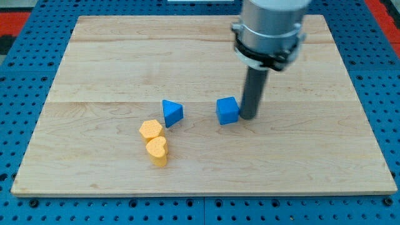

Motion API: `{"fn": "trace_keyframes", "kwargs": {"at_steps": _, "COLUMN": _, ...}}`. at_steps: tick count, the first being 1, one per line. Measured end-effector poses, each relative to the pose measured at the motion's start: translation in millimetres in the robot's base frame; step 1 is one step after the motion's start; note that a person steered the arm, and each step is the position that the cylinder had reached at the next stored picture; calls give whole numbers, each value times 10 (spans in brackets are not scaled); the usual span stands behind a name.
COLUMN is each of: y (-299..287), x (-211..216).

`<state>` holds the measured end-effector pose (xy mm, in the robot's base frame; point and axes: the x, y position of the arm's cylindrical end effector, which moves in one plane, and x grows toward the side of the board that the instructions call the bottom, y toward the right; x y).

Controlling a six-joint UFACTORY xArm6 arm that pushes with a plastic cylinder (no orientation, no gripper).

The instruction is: Push the blue cube to the top of the board

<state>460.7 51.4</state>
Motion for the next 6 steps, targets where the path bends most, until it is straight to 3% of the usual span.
{"fn": "trace_keyframes", "kwargs": {"at_steps": 1, "y": -282, "x": 385}}
{"fn": "trace_keyframes", "kwargs": {"at_steps": 2, "y": -529, "x": 461}}
{"fn": "trace_keyframes", "kwargs": {"at_steps": 3, "y": -924, "x": 32}}
{"fn": "trace_keyframes", "kwargs": {"at_steps": 4, "y": -379, "x": -68}}
{"fn": "trace_keyframes", "kwargs": {"at_steps": 6, "y": 182, "x": -706}}
